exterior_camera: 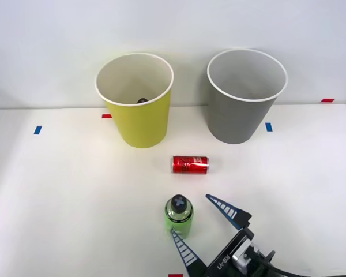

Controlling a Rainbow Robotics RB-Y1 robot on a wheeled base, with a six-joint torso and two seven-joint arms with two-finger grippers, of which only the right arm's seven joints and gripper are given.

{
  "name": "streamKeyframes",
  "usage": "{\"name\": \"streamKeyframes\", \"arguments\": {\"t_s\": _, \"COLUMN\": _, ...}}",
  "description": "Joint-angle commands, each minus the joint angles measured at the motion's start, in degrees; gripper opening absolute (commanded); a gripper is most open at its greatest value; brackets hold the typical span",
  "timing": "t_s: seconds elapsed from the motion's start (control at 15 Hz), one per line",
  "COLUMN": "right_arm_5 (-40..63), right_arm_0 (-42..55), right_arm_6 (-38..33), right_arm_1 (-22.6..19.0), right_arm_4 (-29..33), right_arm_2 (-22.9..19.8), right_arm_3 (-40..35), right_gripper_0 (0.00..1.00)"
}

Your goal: Put cans in the gray bin, plastic bottles in the light green bin

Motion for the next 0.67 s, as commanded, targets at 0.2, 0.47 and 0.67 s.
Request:
{"name": "streamKeyframes", "arguments": {"t_s": 0.2, "right_arm_5": 4.2, "right_arm_0": -2.5, "right_arm_6": 1.1, "right_arm_1": 1.2, "right_arm_4": -1.4, "right_arm_2": 1.0, "right_arm_3": 0.0, "right_gripper_0": 1.00}}
{"name": "streamKeyframes", "arguments": {"t_s": 0.47, "right_arm_5": 7.9, "right_arm_0": -4.4, "right_arm_6": 1.8, "right_arm_1": 3.1, "right_arm_4": -2.4, "right_arm_2": 1.2, "right_arm_3": 0.0, "right_gripper_0": 1.00}}
{"name": "streamKeyframes", "arguments": {"t_s": 0.67, "right_arm_5": 10.1, "right_arm_0": -5.7, "right_arm_6": 2.3, "right_arm_1": 4.5, "right_arm_4": -3.3, "right_arm_2": 1.1, "right_arm_3": 0.0, "right_gripper_0": 1.00}}
